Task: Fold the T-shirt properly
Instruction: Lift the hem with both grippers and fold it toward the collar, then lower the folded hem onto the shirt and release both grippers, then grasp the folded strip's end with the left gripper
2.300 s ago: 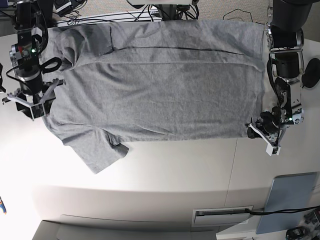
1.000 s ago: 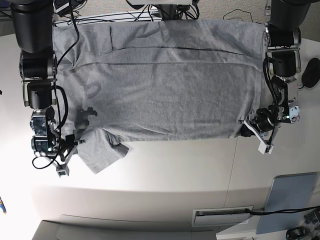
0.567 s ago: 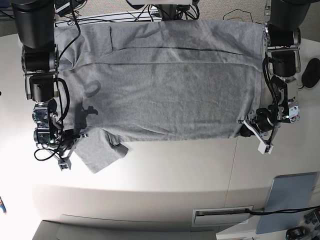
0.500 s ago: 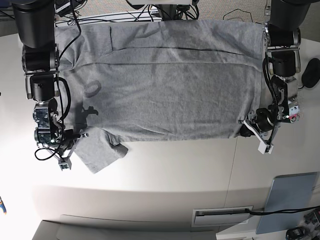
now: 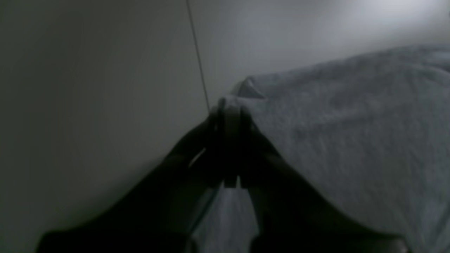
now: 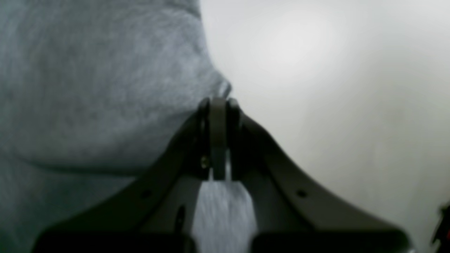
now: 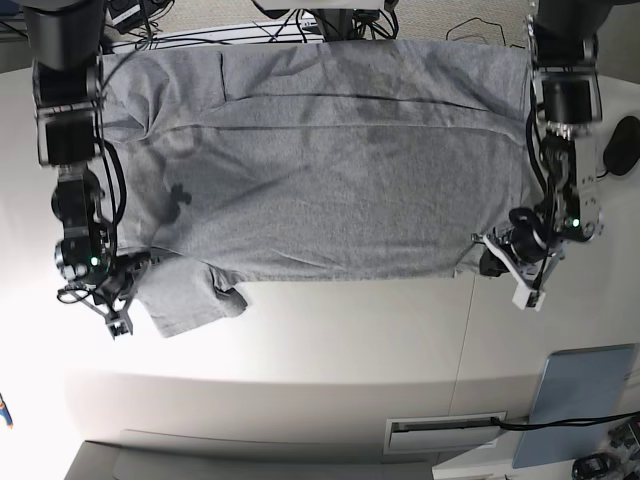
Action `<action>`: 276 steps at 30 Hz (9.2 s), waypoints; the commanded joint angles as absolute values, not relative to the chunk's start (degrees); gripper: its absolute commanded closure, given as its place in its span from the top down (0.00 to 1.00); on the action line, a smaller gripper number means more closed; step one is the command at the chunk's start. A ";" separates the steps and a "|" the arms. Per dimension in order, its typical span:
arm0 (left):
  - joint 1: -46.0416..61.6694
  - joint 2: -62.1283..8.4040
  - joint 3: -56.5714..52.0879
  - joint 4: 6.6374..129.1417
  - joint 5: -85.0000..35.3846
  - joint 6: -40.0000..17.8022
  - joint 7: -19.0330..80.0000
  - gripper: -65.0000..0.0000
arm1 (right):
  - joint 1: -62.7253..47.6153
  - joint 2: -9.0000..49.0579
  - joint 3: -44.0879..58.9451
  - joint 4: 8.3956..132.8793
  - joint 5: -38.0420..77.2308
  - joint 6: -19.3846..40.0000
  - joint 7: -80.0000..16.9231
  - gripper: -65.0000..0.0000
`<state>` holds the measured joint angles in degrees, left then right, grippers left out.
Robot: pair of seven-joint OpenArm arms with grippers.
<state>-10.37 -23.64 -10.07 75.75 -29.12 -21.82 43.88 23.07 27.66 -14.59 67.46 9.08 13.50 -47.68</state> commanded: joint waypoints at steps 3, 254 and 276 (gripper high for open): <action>-6.55 -24.62 -14.68 81.32 -31.90 -22.04 43.40 0.00 | 19.27 29.91 -10.33 73.95 8.99 12.93 -47.55 0.00; 26.04 -21.56 -36.93 94.72 -46.89 -31.31 49.74 0.71 | -17.63 27.16 12.08 109.75 18.17 15.20 -53.80 0.36; 26.00 -20.16 -36.93 83.72 -53.82 -40.00 59.05 0.71 | -17.63 27.18 12.08 109.75 18.17 15.20 -53.95 0.36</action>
<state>25.10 -19.88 -37.19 83.85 -56.77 -40.82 55.90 -18.09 26.33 11.57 109.06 18.28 15.07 -54.87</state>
